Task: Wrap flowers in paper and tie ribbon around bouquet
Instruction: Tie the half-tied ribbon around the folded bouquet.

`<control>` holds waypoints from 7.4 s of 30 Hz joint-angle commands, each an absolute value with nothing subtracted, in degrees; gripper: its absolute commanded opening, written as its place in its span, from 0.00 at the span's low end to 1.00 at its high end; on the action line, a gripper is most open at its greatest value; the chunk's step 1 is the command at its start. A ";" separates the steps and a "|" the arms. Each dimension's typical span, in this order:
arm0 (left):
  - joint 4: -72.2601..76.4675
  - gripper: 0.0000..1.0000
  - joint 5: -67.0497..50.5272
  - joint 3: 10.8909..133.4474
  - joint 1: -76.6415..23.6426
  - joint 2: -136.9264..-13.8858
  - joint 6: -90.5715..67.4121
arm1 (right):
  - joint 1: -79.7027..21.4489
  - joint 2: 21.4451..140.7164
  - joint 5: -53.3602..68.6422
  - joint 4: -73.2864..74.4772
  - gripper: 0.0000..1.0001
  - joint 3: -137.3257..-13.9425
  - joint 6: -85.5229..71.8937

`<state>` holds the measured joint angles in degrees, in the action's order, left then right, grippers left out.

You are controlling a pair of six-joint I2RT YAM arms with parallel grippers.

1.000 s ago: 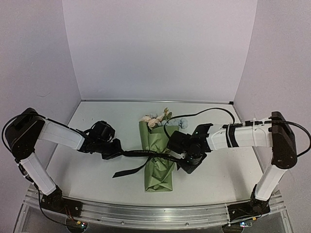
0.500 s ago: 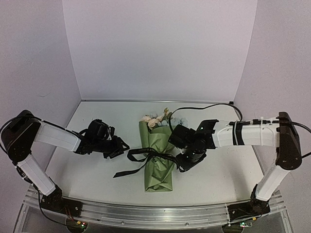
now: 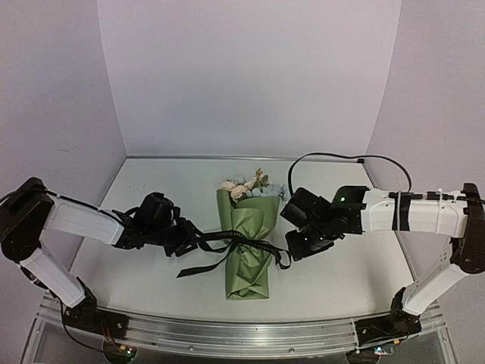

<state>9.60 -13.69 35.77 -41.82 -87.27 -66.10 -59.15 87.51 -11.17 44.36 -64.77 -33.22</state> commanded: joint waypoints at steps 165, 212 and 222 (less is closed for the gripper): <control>10.15 0.00 -15.60 37.28 -35.69 -91.29 -57.62 | -53.77 87.88 2.96 25.27 0.52 -48.90 -42.51; 3.80 0.43 -2.83 33.97 -35.62 -80.84 -62.17 | -59.92 99.65 -7.08 41.13 0.00 -64.56 -44.84; -1.40 0.58 -8.09 43.90 -34.73 -91.27 -47.65 | -59.90 99.70 -7.00 41.31 0.00 -64.95 -43.96</control>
